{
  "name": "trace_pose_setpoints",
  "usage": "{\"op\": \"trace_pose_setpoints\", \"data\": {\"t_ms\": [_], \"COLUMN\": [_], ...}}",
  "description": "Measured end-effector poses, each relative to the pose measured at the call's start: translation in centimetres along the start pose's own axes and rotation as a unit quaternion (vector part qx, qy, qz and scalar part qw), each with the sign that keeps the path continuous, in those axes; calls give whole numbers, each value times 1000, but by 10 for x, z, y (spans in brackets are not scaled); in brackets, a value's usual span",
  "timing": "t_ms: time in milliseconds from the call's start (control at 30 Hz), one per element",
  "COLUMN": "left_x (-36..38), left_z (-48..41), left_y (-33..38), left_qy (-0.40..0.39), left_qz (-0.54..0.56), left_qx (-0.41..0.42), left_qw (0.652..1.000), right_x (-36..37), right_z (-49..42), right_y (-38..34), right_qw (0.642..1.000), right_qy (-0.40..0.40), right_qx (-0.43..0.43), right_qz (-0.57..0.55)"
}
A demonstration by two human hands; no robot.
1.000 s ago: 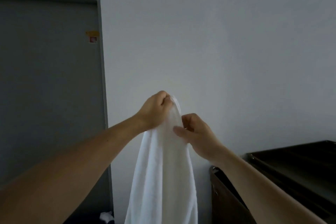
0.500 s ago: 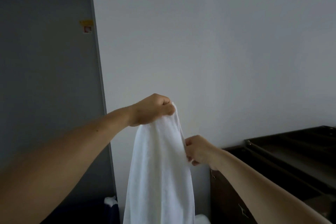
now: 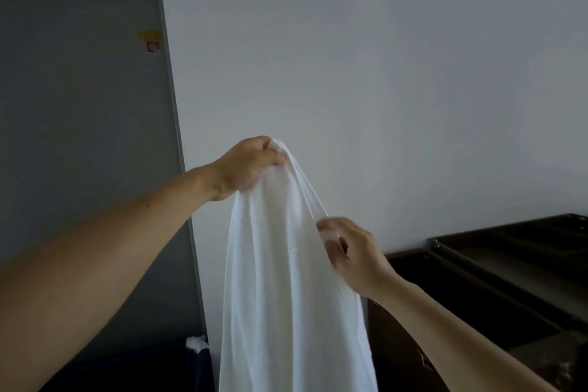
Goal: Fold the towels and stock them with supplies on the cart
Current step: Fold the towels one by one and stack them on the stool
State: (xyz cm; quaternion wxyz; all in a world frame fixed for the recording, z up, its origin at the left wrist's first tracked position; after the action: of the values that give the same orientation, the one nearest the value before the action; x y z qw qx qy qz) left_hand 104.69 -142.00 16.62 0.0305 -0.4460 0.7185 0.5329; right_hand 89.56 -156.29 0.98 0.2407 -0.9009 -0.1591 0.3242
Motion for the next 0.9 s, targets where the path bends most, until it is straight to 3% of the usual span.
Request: {"op": "trace_pose_setpoints", "data": {"t_ms": [100,200,300,400,500,700,800,867,900], "left_x": [0,0,1,-5,-15,-16,-35,-56,-66], "left_z": [-3,-9,-15,-17,-18,-20,-24,-27,-28], "left_y": [-5,-13,-15,-20,-37,-58,-56,-56,-57], "left_qy": [21,37,53,69,118,188,252,306,324], "left_qz": [-30,-33,-20,-3,-48,-131,-143,-151,-160], "left_qx": [-6,-23,-37,-50,-45,5,4,-9,-10], "left_qw": [999,998,998,996,991,973,957,940,932], "right_x": [10,21,34,34,18,14,-15,-47,-56], "right_z": [13,26,36,41,43,52,25,2,-5], "right_y": [0,1,8,23,42,46,35,23,18], "right_qw": [994,982,990,991,983,970,983,982,977], "right_qy": [-60,-59,-76,-75,-87,-151,-48,74,98], "right_qx": [67,108,113,111,159,171,171,163,159], "right_qz": [-62,-146,-34,-20,10,84,47,-64,-98]}}
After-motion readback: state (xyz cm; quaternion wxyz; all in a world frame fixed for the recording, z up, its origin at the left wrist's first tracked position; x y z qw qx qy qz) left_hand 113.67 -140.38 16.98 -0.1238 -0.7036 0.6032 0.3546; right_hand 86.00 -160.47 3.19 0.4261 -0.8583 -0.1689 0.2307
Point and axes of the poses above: each hand's wrist, its own z-axis away from the middle knuckle, its own x-axis out of the palm, y = z × x, the point moved 2 cm from there along -z, towards the middle knuckle, and after that the axes turned 1 degree about -y, right-handed, at the moved point
